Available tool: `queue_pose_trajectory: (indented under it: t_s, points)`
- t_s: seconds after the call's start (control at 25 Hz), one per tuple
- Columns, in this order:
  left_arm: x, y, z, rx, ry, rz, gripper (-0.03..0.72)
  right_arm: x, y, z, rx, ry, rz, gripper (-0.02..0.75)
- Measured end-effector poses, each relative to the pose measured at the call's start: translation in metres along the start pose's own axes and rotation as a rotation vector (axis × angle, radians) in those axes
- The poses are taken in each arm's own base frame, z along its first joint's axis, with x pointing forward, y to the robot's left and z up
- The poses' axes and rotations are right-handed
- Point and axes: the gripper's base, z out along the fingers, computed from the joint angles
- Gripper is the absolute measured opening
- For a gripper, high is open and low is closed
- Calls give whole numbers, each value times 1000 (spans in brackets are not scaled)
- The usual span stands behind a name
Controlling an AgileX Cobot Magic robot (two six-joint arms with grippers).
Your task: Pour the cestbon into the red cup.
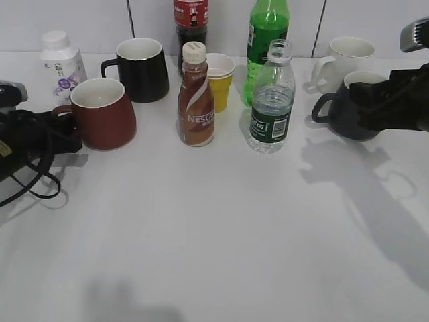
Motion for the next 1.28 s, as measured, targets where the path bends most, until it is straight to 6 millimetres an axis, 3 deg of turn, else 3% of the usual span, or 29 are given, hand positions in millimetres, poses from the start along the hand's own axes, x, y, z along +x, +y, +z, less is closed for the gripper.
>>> queue_pose_trajectory:
  t_s: [0.28, 0.52, 0.64, 0.88, 1.08, 1.28]
  points:
    - [2, 1, 13, 3, -30, -1, 263, 0, 0, 0, 0, 2, 0, 478]
    - [-4, -1, 27, 37, -58, 26, 153, 2, 2, 2, -25, 10, 10, 478]
    - [-2, -2, 31, 57, -50, 43, 55, 7, 10, 7, -98, 16, 4, 478]
    - [-2, -3, 31, 63, -53, 47, 52, 12, 30, 17, -304, -56, 10, 478]
    - [-9, -5, 18, 69, -61, 57, 46, 28, 37, 31, -367, -43, 26, 502]
    - [-41, -8, -8, 74, -153, 74, 43, 45, 42, 48, -406, -26, 52, 534]
